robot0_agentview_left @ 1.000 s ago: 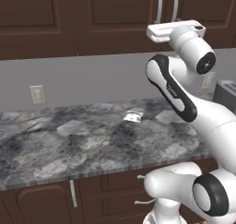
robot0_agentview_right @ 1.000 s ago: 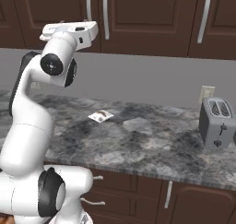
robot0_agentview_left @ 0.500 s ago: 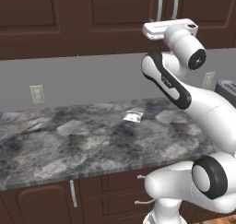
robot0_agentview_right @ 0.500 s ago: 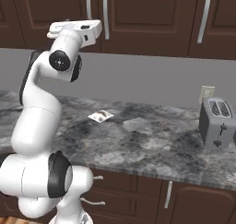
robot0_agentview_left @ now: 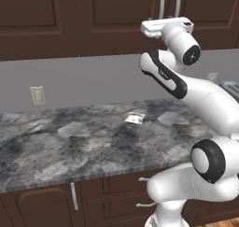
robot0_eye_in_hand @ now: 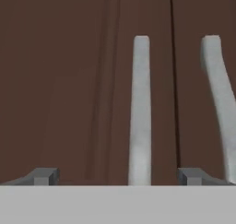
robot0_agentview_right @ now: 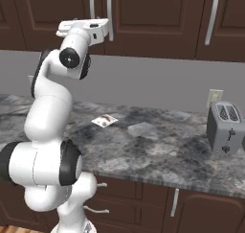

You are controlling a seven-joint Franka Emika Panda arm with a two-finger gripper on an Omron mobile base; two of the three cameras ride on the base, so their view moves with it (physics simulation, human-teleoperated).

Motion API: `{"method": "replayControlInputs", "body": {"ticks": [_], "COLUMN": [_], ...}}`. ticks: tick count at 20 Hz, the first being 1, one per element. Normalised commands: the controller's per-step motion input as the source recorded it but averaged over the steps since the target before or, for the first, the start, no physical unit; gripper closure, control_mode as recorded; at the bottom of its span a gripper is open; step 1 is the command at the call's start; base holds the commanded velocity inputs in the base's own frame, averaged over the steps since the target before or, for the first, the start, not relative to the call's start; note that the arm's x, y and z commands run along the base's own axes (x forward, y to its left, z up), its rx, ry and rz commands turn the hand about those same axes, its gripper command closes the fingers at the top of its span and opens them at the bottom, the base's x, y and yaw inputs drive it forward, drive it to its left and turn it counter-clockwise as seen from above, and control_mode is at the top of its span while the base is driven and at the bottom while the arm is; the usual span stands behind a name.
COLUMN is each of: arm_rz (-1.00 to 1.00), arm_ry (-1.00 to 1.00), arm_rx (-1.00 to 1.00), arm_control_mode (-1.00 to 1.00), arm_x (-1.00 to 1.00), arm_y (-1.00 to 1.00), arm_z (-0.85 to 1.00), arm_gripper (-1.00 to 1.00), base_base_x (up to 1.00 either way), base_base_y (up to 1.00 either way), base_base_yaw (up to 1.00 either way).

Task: Pick the bar soap and dish brush from the cabinet and place them on the counter.

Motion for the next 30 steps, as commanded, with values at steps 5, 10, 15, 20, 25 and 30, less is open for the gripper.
{"method": "replayControlInputs", "body": {"ticks": [5, 10, 15, 20, 25, 30], "arm_rz": [0.00, 0.00, 0.00, 0.00, 0.00, 0.01], "arm_ry": [0.00, 0.00, 0.00, 0.00, 0.00, 0.01], "arm_rx": [0.00, 0.00, 0.00, 0.00, 0.00, -0.02], "arm_control_mode": [-1.00, -1.00, -1.00, -1.00, -1.00, -1.00], "arm_x": [0.38, 0.40, 0.38, 0.26, 0.18, 0.06], "arm_y": [-0.02, -0.02, -0.01, 0.01, 0.06, 0.26], "arm_z": [-0.01, -0.02, -0.01, 0.00, 0.00, 0.00], "arm_gripper": [-1.00, -1.00, -1.00, 1.00, 1.00, 1.00], "base_base_x": [0.00, 0.00, 0.00, 0.00, 0.00, 0.00], "base_base_y": [0.00, 0.00, 0.00, 0.00, 0.00, 0.00], "base_base_yaw": [0.00, 0.00, 0.00, 0.00, 0.00, 0.00]}}
